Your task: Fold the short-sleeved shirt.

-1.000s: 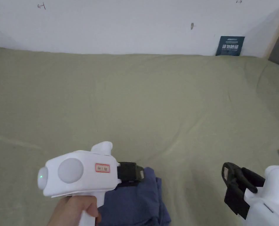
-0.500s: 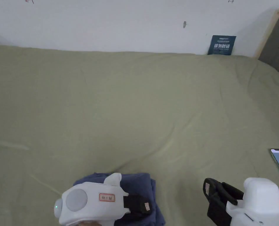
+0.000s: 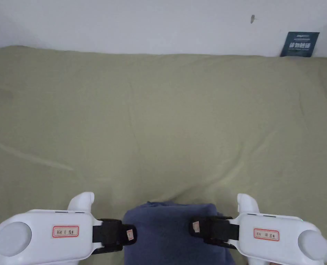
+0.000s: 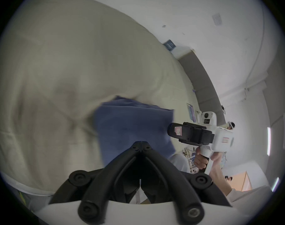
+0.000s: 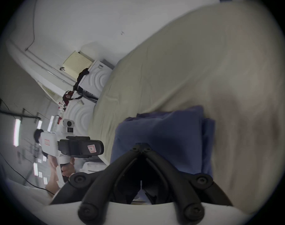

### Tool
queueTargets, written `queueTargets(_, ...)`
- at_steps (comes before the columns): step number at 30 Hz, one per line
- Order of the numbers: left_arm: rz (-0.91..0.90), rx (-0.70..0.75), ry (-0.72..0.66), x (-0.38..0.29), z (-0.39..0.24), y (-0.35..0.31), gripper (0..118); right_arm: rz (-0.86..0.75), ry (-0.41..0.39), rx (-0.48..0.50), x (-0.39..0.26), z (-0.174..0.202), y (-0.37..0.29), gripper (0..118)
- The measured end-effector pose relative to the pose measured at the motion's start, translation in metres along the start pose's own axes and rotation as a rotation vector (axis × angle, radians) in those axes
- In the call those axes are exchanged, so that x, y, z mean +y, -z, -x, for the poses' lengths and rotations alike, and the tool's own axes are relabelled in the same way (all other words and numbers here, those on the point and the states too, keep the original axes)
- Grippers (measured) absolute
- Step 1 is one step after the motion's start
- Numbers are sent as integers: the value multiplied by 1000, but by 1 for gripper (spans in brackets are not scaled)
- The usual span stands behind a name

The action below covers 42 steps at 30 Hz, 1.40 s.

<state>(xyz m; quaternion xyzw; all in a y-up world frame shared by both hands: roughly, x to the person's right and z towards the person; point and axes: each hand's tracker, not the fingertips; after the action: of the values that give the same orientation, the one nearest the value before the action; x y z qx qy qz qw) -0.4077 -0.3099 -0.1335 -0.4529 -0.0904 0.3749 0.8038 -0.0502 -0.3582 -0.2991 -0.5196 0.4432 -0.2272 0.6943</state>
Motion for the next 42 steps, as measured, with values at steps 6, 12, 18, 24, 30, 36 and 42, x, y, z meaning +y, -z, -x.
queueTargets(6, 47, -75, -68, 4, 41, 11, 2, 35, 302, 258, -5, -74, 10, 2)
queueTargets(12, 80, -253, -129, 4, 59, 36, 118, 38, 304, 295, -8, -81, 7, 2)
queueTargets(18, 101, -420, -157, 11, 55, 79, 109, 41, 309, 299, -6, -71, 7, 2)
queueTargets(24, 89, -327, -117, 12, 59, 86, 27, 8, 260, 231, 1, -51, -10, 1)
queueTargets(30, 58, -245, -54, 43, 74, 11, 27, -42, 108, 139, 8, -10, -40, 1)
queueTargets(36, -29, 32, -91, 85, 169, -138, 27, -76, 73, 150, 9, 8, -53, 1)
queueTargets(42, -45, 273, -101, 131, 248, -241, 27, -89, 48, 134, 18, 15, -50, 1)
